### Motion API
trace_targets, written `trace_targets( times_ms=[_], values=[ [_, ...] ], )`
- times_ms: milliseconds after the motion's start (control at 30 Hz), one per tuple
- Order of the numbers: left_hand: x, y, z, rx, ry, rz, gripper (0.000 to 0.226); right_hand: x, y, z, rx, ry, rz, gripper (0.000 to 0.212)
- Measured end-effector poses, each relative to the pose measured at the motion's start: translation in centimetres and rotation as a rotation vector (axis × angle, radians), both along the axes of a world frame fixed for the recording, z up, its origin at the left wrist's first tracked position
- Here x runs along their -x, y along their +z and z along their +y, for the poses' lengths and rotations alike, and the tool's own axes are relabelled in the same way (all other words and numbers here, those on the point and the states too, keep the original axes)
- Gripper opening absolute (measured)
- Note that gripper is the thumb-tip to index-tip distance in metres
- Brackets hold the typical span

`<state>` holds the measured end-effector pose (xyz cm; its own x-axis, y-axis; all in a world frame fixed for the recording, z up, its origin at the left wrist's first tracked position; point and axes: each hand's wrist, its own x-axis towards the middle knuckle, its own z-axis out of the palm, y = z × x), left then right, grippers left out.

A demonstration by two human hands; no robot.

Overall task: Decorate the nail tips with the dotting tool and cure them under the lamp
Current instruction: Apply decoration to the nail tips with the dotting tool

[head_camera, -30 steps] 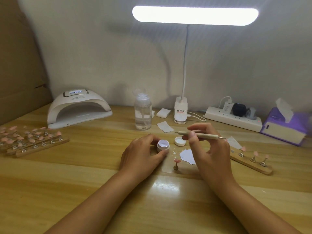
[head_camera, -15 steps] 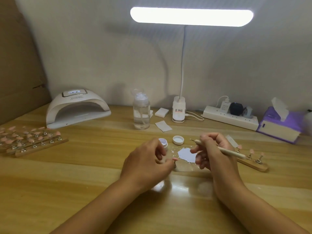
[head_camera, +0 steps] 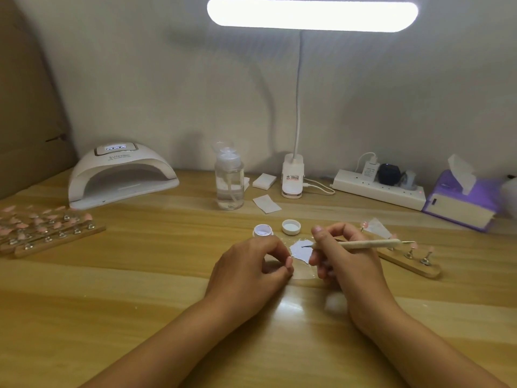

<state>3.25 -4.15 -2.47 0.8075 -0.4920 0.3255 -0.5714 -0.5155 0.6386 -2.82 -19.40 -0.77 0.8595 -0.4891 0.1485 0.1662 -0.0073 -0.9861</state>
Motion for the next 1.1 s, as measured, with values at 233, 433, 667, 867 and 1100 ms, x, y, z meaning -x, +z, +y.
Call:
trace_targets(
  times_ms=[233, 433, 667, 867, 1100],
  values=[
    [-0.6, -0.2, -0.1, 0.052, -0.054, 0.041, 0.011, 0.0, -0.1, 0.2, 0.062, 0.021, 0.073, 0.024],
    [-1.5, 0.3, 0.1, -0.021, -0.071, -0.006, 0.013, 0.0, -0.1, 0.2, 0.064, 0.047, 0.071, 0.022],
    [-1.5, 0.0, 0.1, -0.022, -0.094, -0.087, 0.01, -0.1, -0.3, 0.1, 0.106, 0.04, 0.114, 0.023],
    [-1.5, -0.2, 0.2, -0.017, -0.095, -0.103, 0.01, -0.2, -0.5, 0.1, 0.133, 0.052, 0.124, 0.02],
    [-1.6, -0.2, 0.1, -0.02, -0.099, -0.113, 0.009, -0.4, -0.5, 0.2, 0.141, 0.055, 0.124, 0.019]
  ],
)
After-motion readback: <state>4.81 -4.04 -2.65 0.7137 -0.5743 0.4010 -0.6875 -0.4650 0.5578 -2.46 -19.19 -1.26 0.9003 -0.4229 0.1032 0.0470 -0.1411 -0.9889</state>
